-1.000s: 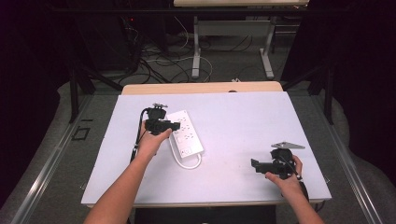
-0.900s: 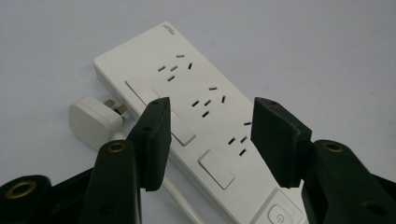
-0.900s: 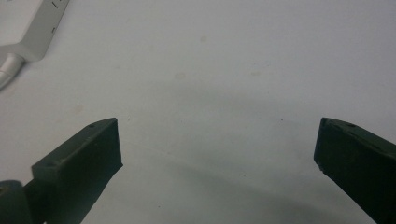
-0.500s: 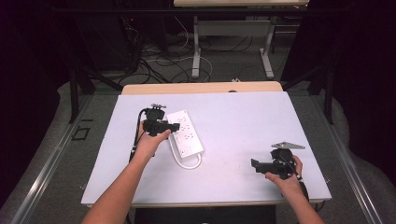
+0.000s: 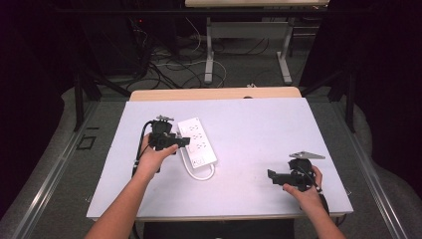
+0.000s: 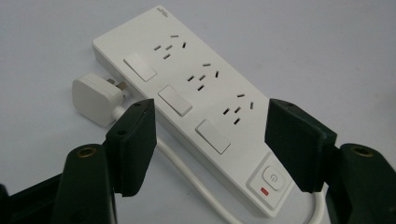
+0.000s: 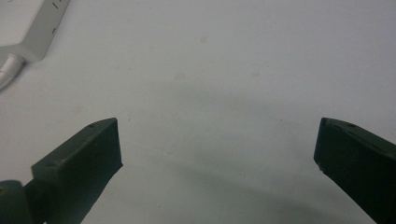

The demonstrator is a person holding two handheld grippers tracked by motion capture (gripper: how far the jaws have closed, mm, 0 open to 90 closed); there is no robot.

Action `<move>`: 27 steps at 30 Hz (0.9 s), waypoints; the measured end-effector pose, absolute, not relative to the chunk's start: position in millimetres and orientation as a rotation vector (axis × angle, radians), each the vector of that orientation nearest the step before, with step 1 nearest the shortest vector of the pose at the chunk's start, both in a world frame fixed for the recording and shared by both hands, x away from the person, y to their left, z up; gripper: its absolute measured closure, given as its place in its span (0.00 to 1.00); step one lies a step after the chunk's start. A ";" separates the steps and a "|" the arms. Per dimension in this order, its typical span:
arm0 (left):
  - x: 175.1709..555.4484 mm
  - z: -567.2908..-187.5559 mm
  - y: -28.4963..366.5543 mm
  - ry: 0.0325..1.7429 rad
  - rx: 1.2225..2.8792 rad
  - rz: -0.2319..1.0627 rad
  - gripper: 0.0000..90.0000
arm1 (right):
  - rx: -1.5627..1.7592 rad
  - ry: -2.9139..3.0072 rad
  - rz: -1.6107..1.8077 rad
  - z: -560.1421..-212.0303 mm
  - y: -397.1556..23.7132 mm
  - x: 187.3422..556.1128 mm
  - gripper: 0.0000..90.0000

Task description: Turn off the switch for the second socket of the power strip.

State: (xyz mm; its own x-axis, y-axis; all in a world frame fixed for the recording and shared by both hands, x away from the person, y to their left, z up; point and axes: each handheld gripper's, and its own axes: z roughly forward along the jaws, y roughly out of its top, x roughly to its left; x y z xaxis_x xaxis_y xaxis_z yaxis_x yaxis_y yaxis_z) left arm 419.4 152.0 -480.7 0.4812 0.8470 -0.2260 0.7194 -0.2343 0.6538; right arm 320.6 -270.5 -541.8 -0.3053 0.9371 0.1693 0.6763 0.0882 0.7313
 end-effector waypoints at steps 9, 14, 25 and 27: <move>409.3 -476.6 161.6 1.270 2.012 0.251 0.30 | 1.603 2.030 1.053 -541.6 -270.0 320.3 0.00; 404.3 -475.6 168.1 1.281 2.008 0.276 0.25 | 1.598 2.030 1.055 -541.7 -270.3 320.5 0.00; 393.1 -479.3 185.6 1.300 1.978 0.361 0.11 | 1.599 2.030 1.054 -541.9 -270.2 320.5 0.00; 390.9 -479.8 188.5 1.309 1.955 0.363 0.07 | 1.598 2.030 1.053 -541.9 -270.1 320.4 0.00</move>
State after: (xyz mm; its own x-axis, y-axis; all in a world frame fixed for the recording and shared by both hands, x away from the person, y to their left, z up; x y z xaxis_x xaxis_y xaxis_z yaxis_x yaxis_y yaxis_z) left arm 390.9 188.5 -479.8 0.4386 0.8837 -0.1637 0.6735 -0.2026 0.7109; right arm 320.4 -270.1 -541.9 -0.3027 0.9381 0.1685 0.6777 0.0876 0.7301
